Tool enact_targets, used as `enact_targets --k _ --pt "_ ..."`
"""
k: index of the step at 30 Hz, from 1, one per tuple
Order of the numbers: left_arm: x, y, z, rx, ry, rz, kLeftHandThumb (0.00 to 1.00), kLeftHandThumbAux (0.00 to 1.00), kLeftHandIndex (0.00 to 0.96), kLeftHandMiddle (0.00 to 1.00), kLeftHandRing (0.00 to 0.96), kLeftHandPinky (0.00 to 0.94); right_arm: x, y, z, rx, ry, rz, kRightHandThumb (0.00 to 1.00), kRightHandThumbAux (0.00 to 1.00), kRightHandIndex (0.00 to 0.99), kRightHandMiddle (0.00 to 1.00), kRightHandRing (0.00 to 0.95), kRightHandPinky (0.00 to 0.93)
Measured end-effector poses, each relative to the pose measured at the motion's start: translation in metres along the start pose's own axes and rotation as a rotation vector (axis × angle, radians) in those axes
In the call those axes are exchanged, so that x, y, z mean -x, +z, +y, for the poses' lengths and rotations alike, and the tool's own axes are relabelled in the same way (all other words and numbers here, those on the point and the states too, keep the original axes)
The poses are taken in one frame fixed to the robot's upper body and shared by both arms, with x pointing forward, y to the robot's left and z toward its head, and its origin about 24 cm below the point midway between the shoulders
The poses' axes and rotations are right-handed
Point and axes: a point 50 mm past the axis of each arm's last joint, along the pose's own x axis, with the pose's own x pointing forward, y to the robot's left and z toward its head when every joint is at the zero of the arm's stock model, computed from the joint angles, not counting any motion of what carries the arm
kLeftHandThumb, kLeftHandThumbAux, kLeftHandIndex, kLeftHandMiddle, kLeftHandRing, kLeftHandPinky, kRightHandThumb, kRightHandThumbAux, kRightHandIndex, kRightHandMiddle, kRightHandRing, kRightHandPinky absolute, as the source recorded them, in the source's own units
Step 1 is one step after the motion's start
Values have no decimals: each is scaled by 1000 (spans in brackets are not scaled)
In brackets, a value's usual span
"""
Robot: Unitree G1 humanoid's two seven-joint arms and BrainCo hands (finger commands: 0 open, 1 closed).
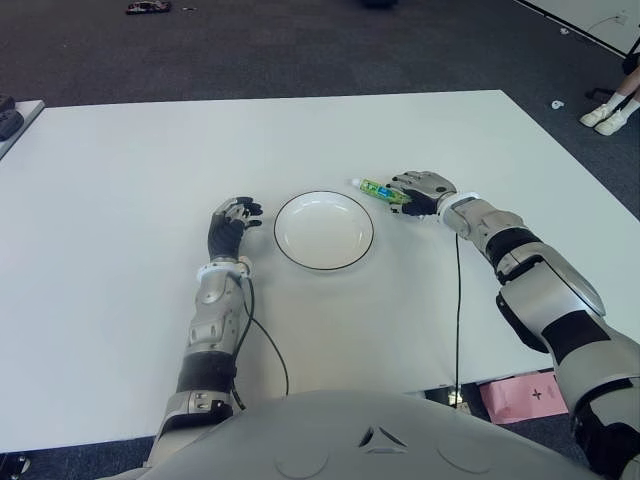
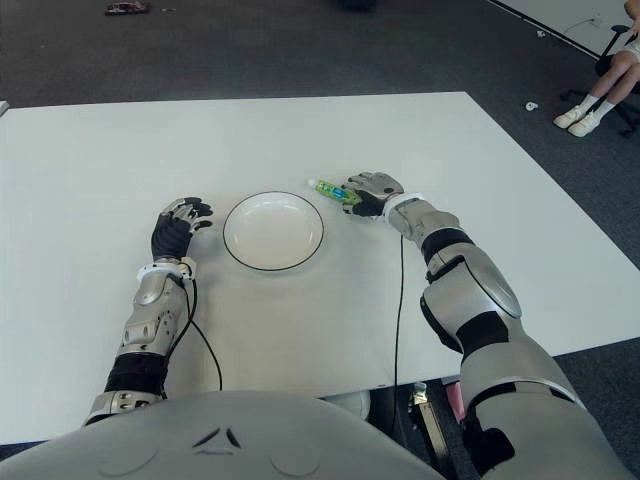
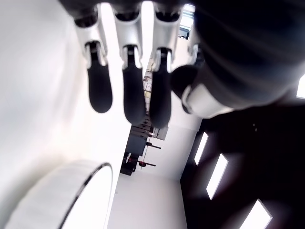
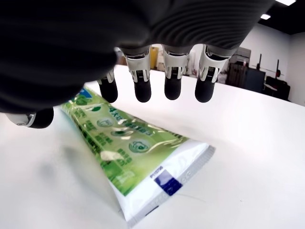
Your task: Put the toothpaste on the table into the plate.
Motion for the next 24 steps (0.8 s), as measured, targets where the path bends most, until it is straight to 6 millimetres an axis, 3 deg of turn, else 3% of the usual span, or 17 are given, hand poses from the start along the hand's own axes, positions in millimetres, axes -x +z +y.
enact_targets --k 24 --pt "2 -1 2 -19 9 -5 713 717 431 484 472 468 -1 5 14 33 68 23 538 139 0 0 0 0"
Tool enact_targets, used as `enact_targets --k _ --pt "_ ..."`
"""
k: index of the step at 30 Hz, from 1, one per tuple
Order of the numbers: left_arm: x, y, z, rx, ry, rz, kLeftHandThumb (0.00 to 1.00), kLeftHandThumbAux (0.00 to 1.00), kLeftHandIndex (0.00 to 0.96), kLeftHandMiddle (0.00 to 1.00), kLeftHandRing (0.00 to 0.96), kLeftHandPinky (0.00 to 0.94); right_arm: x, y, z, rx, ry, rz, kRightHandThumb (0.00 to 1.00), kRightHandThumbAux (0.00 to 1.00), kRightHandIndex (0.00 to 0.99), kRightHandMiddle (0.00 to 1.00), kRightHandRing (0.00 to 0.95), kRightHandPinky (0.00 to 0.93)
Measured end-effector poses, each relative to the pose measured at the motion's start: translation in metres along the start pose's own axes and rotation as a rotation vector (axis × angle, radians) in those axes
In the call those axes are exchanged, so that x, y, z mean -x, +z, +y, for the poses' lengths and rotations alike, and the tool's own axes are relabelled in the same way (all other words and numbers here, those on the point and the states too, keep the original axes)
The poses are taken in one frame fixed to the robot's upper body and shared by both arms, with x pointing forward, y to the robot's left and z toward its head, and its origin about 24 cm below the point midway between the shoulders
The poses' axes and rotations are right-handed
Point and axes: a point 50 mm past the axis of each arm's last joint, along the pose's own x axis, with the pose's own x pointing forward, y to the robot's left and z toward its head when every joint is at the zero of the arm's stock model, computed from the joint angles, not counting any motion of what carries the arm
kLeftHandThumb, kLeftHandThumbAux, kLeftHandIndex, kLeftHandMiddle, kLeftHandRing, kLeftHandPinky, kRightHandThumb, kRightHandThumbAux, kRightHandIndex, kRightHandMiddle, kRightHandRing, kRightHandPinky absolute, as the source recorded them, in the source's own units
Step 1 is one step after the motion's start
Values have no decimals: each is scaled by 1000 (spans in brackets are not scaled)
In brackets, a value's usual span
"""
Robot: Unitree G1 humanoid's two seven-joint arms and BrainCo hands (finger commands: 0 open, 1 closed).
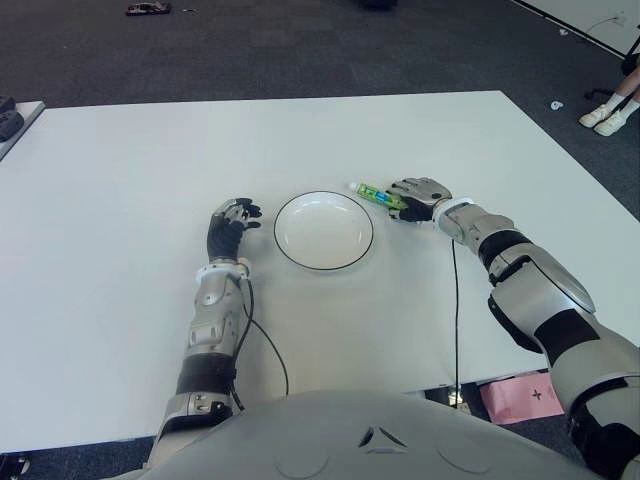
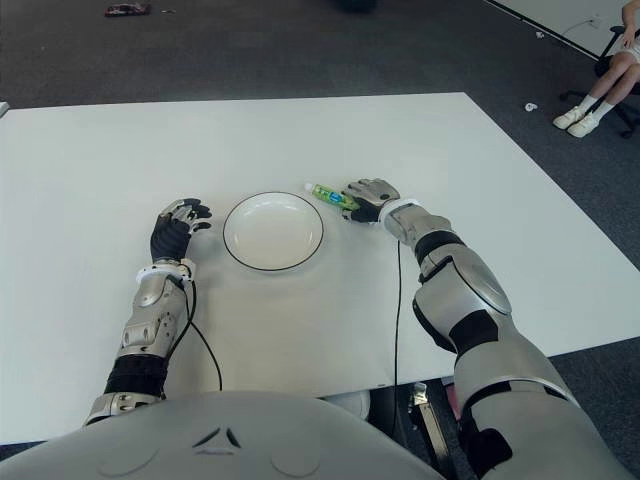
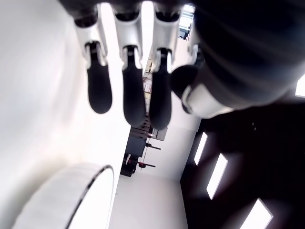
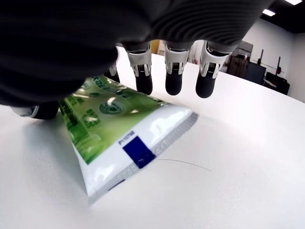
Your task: Put the toothpaste on the table into the plate.
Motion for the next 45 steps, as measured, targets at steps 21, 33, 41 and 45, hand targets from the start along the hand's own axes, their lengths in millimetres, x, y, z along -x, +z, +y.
enact_targets --k 21,33,41,45 --pt "2 0 2 18 12 -1 713 717 431 487 474 476 -1 5 2 -211 -52 40 726 527 419 417 446 492" --pt "2 0 1 4 9 2 713 718 431 478 455 445 -2 5 1 -277 -129 82 842 677 396 535 727 743" --pt "3 1 2 -5 15 1 713 718 431 478 457 454 -2 7 0 -311 -173 102 846 680 403 577 798 810" --pt "3 1 2 -15 14 2 713 718 432 479 457 458 -2 6 0 -334 -186 114 846 680 407 578 810 821"
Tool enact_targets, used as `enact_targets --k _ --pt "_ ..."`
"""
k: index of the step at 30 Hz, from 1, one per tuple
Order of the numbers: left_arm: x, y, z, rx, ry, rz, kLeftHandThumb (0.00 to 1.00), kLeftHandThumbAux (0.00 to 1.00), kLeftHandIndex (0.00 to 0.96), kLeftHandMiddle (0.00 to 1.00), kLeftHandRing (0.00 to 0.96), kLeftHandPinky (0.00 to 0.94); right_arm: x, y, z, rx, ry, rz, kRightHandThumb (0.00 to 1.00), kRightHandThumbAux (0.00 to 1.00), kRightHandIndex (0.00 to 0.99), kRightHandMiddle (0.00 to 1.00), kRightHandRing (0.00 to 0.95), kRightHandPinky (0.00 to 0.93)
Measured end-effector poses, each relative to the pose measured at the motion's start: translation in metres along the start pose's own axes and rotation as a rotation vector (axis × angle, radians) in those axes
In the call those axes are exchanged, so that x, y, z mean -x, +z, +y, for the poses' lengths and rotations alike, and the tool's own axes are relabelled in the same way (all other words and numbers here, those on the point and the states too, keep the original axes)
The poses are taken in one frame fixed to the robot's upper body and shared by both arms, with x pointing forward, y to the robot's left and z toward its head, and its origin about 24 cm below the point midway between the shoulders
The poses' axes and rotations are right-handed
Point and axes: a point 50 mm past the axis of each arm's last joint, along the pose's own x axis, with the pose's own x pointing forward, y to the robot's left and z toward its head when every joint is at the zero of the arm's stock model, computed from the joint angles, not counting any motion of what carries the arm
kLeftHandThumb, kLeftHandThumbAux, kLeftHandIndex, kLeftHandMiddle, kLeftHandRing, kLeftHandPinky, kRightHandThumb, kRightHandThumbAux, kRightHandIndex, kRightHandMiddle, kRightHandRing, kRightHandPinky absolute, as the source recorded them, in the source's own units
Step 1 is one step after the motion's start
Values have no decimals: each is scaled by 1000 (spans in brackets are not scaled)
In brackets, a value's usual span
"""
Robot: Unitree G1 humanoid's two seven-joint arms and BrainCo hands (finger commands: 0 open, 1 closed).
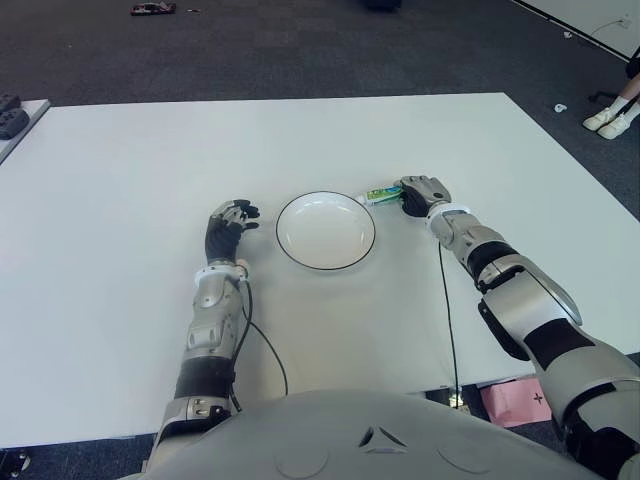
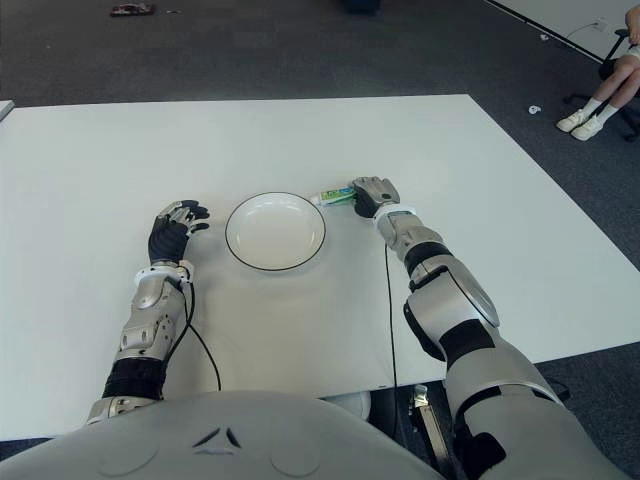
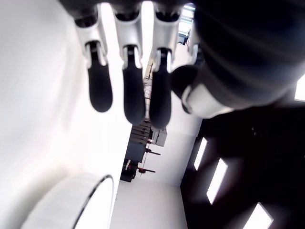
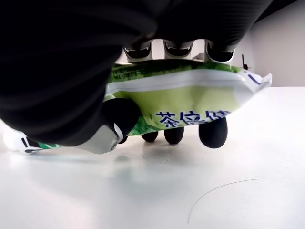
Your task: Put the toothpaste on the table into the plate.
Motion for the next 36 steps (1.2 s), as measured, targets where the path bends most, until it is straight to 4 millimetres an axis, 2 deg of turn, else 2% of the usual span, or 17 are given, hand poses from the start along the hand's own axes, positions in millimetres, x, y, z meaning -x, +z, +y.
enact_targets --k 19,24,36 --pt "-1 0 1 7 4 1 714 718 431 473 455 450 6 -3 6 -139 -109 37 843 683 405 561 823 789" --pt "-1 0 1 8 5 0 714 718 431 472 447 445 10 -4 9 -226 -156 41 842 683 403 552 824 786" --pt "-2 1 1 9 6 -1 713 718 432 479 472 466 16 1 14 -434 -261 11 842 684 401 551 849 847"
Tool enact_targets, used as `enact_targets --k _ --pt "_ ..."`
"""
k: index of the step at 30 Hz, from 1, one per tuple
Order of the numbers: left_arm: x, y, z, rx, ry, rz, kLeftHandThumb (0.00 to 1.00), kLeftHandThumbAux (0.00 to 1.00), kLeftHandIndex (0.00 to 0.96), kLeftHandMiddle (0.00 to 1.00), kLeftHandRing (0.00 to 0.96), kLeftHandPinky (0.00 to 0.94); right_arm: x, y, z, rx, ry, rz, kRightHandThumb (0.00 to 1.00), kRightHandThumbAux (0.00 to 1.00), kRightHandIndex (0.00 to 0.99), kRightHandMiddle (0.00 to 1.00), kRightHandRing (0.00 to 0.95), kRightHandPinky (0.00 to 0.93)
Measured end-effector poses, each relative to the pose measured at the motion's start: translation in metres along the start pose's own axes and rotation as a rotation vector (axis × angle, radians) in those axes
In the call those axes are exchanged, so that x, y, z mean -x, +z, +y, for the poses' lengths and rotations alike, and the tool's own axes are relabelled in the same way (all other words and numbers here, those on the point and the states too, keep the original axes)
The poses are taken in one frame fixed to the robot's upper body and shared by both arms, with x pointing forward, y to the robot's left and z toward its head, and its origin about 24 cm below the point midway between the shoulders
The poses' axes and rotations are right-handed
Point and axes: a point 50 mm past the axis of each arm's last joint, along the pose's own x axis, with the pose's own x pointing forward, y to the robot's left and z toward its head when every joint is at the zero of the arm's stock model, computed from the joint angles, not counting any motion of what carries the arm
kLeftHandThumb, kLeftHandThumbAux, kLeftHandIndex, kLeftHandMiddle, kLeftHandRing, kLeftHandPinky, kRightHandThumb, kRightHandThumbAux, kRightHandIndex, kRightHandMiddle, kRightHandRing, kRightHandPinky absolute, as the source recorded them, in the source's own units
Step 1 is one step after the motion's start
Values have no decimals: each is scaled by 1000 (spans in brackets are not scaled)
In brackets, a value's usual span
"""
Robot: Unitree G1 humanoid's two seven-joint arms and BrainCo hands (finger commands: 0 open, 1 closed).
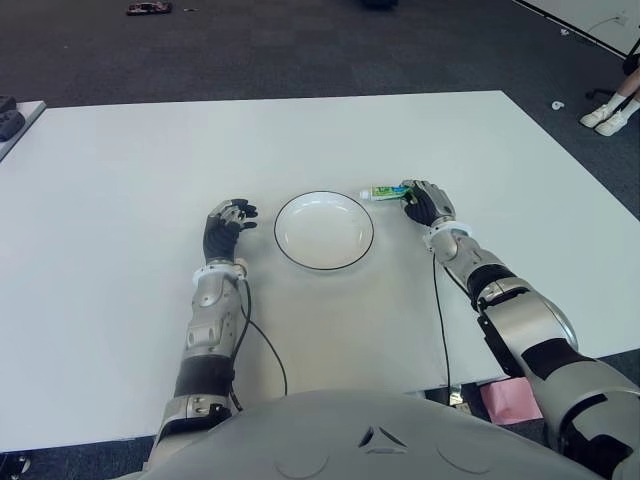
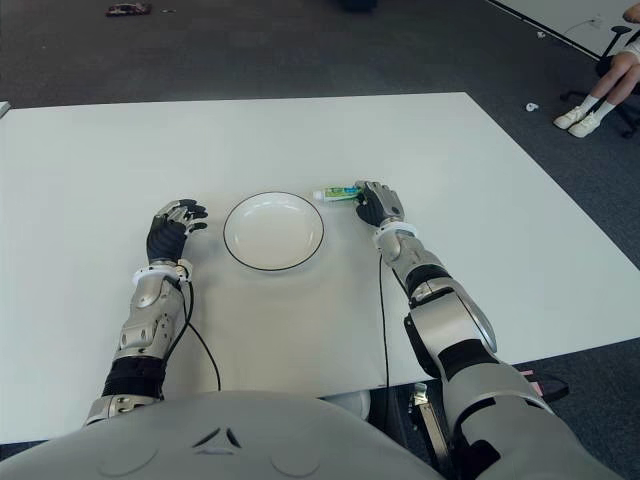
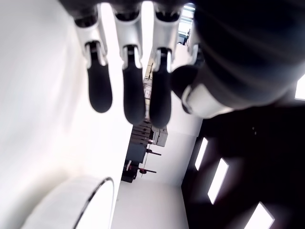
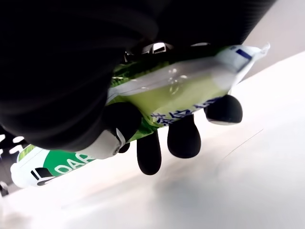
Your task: Put the toothpaste on the table into the plate.
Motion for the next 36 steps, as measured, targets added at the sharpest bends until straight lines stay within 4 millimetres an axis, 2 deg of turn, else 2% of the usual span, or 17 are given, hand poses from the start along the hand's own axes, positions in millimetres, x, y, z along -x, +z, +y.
enact_targets --k 12,21,36 --pt "-1 0 -1 -2 -3 -2 713 718 431 479 472 467 -7 36 -5 -152 -125 -163 845 682 407 563 867 862" --pt "-1 0 -1 -2 -3 -2 714 717 431 476 462 463 -4 62 -1 -229 -160 -289 846 680 411 566 864 858" --pt "-2 0 -2 -1 -5 -1 714 718 431 479 467 455 5 103 -1 -258 -102 -483 844 682 402 561 856 862"
